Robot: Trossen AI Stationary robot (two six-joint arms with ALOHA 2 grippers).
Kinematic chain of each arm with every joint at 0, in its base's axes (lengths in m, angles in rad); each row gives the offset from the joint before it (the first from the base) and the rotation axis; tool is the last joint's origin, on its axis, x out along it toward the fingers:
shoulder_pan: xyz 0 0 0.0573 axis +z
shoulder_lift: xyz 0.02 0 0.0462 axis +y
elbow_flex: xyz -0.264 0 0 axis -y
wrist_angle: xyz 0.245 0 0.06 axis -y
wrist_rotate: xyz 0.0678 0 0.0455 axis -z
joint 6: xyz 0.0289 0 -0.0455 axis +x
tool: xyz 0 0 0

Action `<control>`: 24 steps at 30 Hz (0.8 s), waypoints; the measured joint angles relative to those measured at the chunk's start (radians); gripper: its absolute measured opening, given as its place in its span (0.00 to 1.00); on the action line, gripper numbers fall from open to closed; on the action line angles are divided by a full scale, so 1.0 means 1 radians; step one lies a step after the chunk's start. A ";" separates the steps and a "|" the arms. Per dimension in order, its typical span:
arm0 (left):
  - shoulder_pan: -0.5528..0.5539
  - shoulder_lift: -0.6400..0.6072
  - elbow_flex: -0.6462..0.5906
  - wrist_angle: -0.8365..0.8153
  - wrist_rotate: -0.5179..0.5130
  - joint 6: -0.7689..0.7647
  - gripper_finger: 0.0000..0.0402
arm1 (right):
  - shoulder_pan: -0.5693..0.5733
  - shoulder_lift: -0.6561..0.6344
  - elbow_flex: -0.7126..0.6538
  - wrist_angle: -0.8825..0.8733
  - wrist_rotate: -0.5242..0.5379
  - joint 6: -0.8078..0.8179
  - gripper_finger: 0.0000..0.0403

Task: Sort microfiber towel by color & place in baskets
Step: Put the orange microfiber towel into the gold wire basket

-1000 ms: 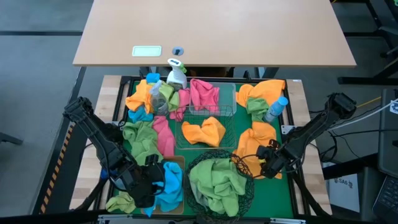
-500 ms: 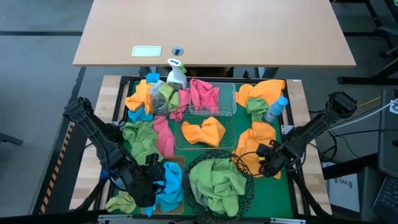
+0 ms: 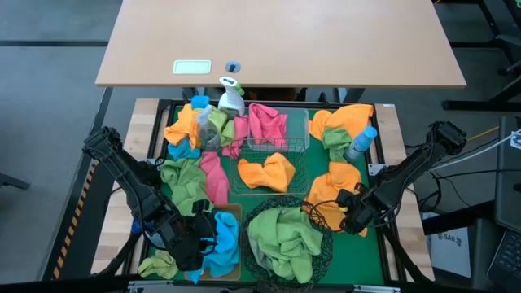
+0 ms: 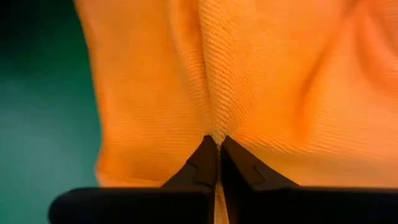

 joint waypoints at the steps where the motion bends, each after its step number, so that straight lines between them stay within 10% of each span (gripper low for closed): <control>1: 0.003 0.000 0.000 0.000 0.000 0.008 0.29 | 0.000 0.000 0.030 -0.040 0.003 0.000 0.02; 13: 0.065 0.000 0.000 0.000 -0.001 0.132 0.29 | 0.000 -0.002 0.496 -0.461 0.248 0.027 0.02; 24: 0.120 0.000 0.000 0.000 0.000 0.222 0.29 | 0.000 -0.002 0.821 -0.375 0.738 -0.255 0.01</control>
